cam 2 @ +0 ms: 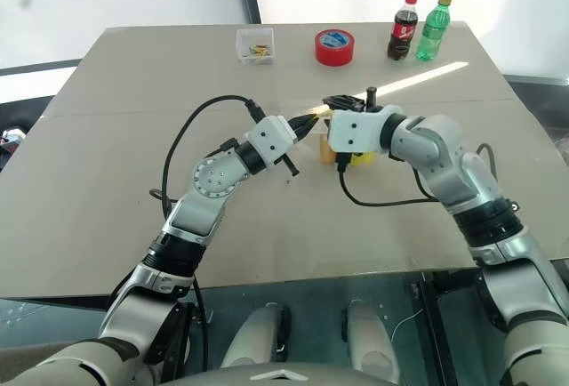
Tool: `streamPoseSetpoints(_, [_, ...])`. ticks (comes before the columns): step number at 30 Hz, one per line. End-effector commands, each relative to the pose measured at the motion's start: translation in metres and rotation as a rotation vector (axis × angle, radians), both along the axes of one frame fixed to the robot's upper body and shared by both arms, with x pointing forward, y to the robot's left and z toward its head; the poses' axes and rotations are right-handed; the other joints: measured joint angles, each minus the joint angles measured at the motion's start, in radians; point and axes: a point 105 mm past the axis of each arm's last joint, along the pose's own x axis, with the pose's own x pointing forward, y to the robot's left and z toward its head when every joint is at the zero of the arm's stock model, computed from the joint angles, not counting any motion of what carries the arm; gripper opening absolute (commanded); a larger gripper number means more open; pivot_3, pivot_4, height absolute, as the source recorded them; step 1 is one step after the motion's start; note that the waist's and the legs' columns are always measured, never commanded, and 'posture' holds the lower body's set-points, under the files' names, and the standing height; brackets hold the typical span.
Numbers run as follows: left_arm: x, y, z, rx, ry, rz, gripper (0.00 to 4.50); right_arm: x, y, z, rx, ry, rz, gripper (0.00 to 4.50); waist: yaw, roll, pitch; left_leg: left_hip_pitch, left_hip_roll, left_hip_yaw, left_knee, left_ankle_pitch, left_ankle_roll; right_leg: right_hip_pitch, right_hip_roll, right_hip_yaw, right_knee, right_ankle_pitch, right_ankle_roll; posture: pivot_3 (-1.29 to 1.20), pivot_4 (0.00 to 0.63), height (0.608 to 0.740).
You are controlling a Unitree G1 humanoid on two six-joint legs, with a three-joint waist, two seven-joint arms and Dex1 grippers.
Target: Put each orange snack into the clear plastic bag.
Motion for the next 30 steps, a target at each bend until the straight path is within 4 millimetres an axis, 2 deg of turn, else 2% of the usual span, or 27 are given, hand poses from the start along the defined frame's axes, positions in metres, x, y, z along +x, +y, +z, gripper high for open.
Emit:
streamPoseSetpoints(1, [-0.0048, -0.0012, 0.014, -0.03, -0.045, -0.01, 0.0, -0.0024, 0.0041, 0.0167, 0.015, -0.07, 0.024, 1.81, 0.0, 0.0, 0.0, 0.0, 0.0, 0.0, 0.0, 0.0, 0.0, 0.0, 0.0, 0.0, 0.0, 0.0, 0.0, 0.0, 0.15, 0.74])
streamPoseSetpoints(4, [-0.0046, -0.0015, 0.0143, -0.032, -0.045, -0.009, 0.0, -0.0027, 0.0041, 0.0167, 0.019, -0.07, 0.025, 1.81, 0.0, 0.0, 0.0, 0.0, 0.0, 0.0, 0.0, 0.0, 0.0, 0.0, 0.0, 0.0, 0.0, 0.0, 0.0, 0.0, 0.15, 0.74])
streamPoseSetpoints(5, [-0.0045, -0.0015, 0.0145, -0.032, -0.045, -0.009, 0.0, -0.0026, 0.004, 0.0166, 0.021, -0.068, 0.025, 1.29, 0.0, 0.0, 0.0, 0.0, 0.0, 0.0, 0.0, 0.0, 0.0, 0.0, 0.0, 0.0, 0.0, 0.0, 0.0, 0.0, 0.15, 0.74])
streamPoseSetpoints(22, [-0.005, -0.0015, 0.0154, -0.034, -0.044, -0.008, 0.0, 0.0012, -0.0024, 0.0121, 0.011, -0.064, -0.005, 1.29, 0.0, 0.0, 0.0, 0.0, 0.0, 0.0, 0.0, 0.0, 0.0, 0.0, 0.0, 0.0, 0.0, 0.0, 0.0, 0.0, 0.15, 0.74])
streamPoseSetpoints(27, [-0.0056, -0.0024, 0.0163, -0.034, -0.045, -0.013, 0.0, 0.0009, -0.002, 0.0122, 0.018, -0.059, -0.005, 0.25, 0.0, 0.0, 0.0, 0.0, 0.0, 0.0, 0.0, 0.0, 0.0, 0.0, 0.0, 0.0, 0.0, 0.0, 0.0, 0.0, 0.15, 0.74])
streamPoseSetpoints(30, [-0.0058, -0.0027, 0.0162, -0.033, -0.044, -0.015, 0.0, 0.0004, -0.0002, 0.0121, 0.022, -0.06, -0.001, 0.25, 0.0, 0.0, 0.0, 0.0, 0.0, 0.0, 0.0, 0.0, 0.0, 0.0, 0.0, 0.0, 0.0, 0.0, 0.0, 0.0, 0.15, 0.74])
